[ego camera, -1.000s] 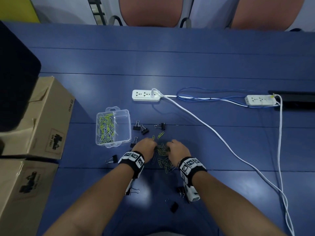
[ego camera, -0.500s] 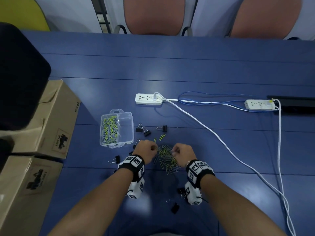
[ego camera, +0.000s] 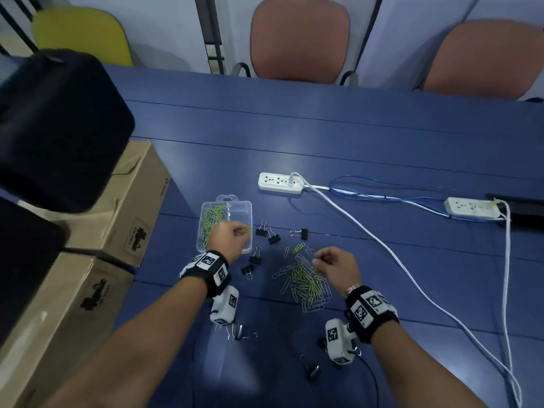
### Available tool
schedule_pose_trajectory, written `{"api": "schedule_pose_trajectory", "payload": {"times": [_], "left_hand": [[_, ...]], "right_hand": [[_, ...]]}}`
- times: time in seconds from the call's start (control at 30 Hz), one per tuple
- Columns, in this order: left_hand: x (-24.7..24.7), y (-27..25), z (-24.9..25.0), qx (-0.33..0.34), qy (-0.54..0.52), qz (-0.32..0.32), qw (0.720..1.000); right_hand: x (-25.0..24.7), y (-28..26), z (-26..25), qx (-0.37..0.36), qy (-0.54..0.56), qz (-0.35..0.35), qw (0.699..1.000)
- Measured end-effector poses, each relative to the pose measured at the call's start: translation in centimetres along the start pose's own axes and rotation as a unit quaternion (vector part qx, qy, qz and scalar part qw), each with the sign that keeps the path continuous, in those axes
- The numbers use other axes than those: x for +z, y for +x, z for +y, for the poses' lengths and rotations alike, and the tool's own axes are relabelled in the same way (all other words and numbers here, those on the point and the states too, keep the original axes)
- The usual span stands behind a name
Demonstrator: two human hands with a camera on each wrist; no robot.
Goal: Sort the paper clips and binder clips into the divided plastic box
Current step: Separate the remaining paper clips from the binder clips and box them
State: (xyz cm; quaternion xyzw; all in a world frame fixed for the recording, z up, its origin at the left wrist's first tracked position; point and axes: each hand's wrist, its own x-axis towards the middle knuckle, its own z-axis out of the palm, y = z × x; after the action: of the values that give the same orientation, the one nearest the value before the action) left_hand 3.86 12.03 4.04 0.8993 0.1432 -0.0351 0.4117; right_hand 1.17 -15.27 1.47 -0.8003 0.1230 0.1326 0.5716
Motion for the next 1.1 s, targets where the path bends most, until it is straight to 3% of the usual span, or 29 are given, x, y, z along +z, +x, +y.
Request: {"api": "schedule_pose_trajectory", "payload": {"times": [0.27,0.47,0.67,0.83,0.93,1.03,1.1], "left_hand": [[-5.1,3.4,-3.1,-0.081,0.008,0.092,0.992],[-4.6,4.7,-5.2,-0.096,0.080,0.061,0.990],[-4.6,4.3,-5.8,-0.084,0.105,-0.051,0.990],[-5.9,4.5,-7.2,-0.081,0.078,-0.021,0.993],[-6.8,4.0,-7.9,-0.091,0.063,-0.001,0.994],[-7.1,3.0,-8.5,-0.090,0.069,0.000,0.994],[-7.0,2.3,-8.5,-0.079,0.099,-0.009,0.992]], "right_hand": [[4.5,1.6,-5.3,-0.041,0.019,-0.037,0.998],[10.5,4.5,-8.9,-0.046,-0.006,-0.074,0.996],[17.4,7.8,-11.2,-0.012,-0.042,-0.089,0.995],[21.9,10.4,-12.0,0.028,-0.092,-0.057,0.994],[23.3,10.9,-12.9,0.013,-0.154,-0.060,0.986],[24.2,11.3,-13.1,0.003,-0.211,-0.126,0.969],[24.5,11.8,-12.4,0.035,-0.206,-0.175,0.962]]}}
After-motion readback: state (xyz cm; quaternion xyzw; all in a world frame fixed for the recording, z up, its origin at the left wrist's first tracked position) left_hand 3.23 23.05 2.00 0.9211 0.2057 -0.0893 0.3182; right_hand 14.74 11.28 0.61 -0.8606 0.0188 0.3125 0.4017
